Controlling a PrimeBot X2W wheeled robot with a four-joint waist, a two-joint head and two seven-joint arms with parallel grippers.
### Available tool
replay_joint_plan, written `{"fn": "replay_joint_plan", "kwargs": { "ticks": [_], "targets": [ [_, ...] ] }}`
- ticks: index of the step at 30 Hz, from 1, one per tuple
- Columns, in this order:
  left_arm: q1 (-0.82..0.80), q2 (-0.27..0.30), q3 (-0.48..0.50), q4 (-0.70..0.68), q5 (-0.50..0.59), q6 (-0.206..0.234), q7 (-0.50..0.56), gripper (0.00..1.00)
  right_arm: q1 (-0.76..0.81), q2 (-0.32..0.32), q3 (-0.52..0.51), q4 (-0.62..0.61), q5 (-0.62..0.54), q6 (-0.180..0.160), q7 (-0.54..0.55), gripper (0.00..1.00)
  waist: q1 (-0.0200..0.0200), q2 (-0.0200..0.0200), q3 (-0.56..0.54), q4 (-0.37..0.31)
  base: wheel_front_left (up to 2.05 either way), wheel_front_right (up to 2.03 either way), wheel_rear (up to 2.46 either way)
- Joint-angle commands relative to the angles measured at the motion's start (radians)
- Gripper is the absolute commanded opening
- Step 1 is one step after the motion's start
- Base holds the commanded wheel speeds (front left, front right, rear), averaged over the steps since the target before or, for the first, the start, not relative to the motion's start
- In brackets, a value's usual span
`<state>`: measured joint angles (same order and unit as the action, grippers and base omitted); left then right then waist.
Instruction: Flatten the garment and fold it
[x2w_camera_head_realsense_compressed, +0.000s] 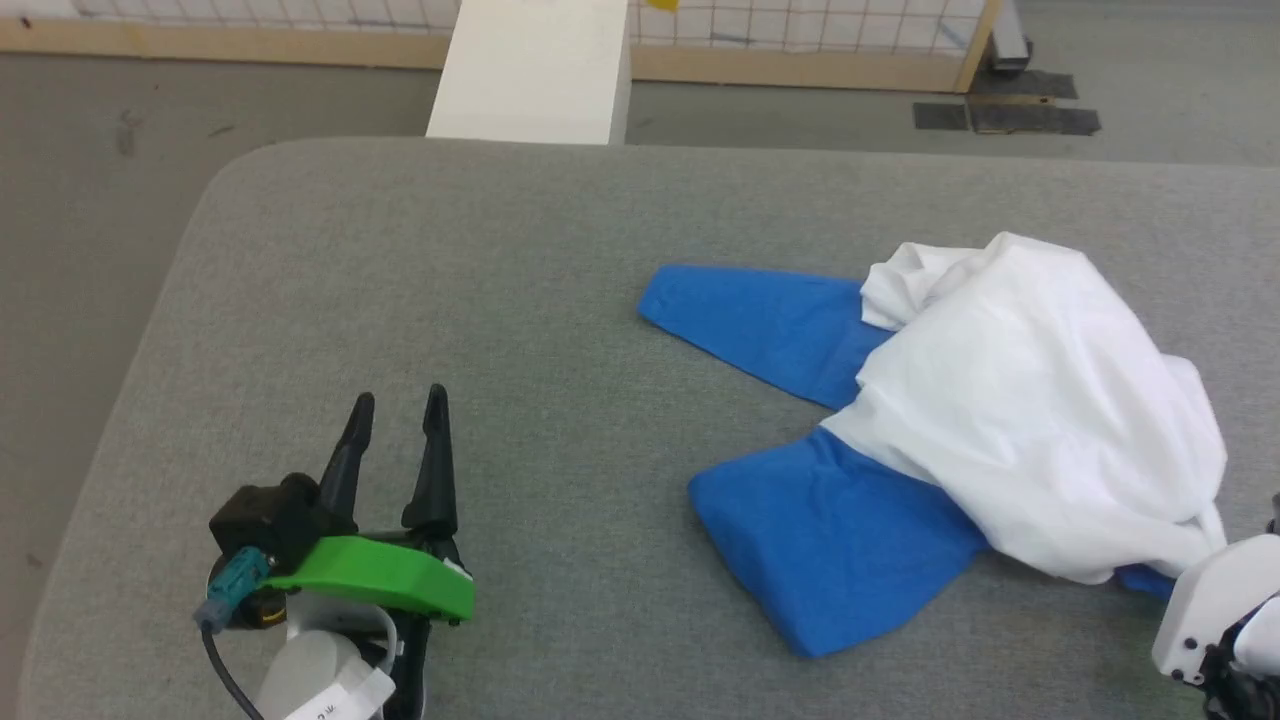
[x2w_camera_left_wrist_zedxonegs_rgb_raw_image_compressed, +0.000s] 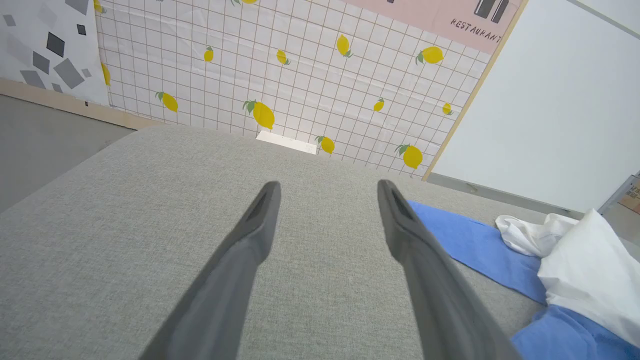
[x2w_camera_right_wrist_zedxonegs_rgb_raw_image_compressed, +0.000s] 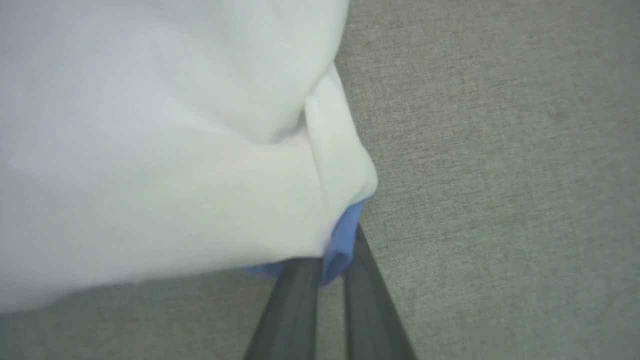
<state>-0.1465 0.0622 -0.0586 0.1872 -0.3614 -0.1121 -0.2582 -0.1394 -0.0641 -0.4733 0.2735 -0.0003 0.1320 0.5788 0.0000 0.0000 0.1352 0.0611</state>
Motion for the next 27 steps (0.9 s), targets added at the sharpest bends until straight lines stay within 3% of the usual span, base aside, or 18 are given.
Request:
{"fn": "replay_joint_plan", "kwargs": {
  "ticks": [1,2,10,14,17,20,27],
  "targets": [
    [0.012,-0.003,-0.002,0.005,-0.008,0.002,-0.003,1.00,0.019,0.008,0.009,-0.013,0.022,-0.001,-0.027,0.82,0.0000,0.0000,-0.018,-0.016,0.00,0.00,0.00],
    [0.012,-0.003,-0.005,0.008,-0.010,0.001,-0.002,1.00,0.024,0.010,-0.001,-0.030,0.028,-0.001,-0.056,1.00,0.0000,0.0000,-0.023,-0.018,0.00,0.00,0.00],
    [-0.051,-0.007,-0.097,-0.004,-0.043,-0.005,0.121,1.00,0.013,0.014,-0.143,-0.116,0.080,-0.001,-0.287,1.00,0.0000,0.0000,-0.042,-0.046,0.00,0.00,0.00],
    [-0.144,-0.010,-0.206,0.023,-0.086,-0.002,0.345,1.00,0.011,0.014,-0.160,-0.111,0.077,-0.001,-0.313,1.00,0.0000,0.0000,-0.035,-0.074,0.00,0.00,0.00],
    [-0.211,-0.011,-0.300,0.075,-0.101,0.037,0.606,1.00,0.014,0.014,-0.155,-0.092,0.084,-0.001,-0.319,1.00,0.0000,0.0000,-0.025,-0.095,0.00,0.00,0.00],
    [-0.254,-0.011,-0.372,0.112,-0.088,0.071,0.801,1.00,0.015,0.014,-0.146,-0.066,0.097,-0.001,-0.331,1.00,0.0000,0.0000,-0.012,-0.120,0.00,0.00,0.00],
    [-0.286,0.008,-0.502,0.201,-0.008,0.083,0.980,1.00,0.015,0.014,-0.132,-0.008,0.115,-0.001,-0.368,1.00,0.0000,0.0000,0.019,-0.160,0.00,0.00,0.00]
  ]
}}
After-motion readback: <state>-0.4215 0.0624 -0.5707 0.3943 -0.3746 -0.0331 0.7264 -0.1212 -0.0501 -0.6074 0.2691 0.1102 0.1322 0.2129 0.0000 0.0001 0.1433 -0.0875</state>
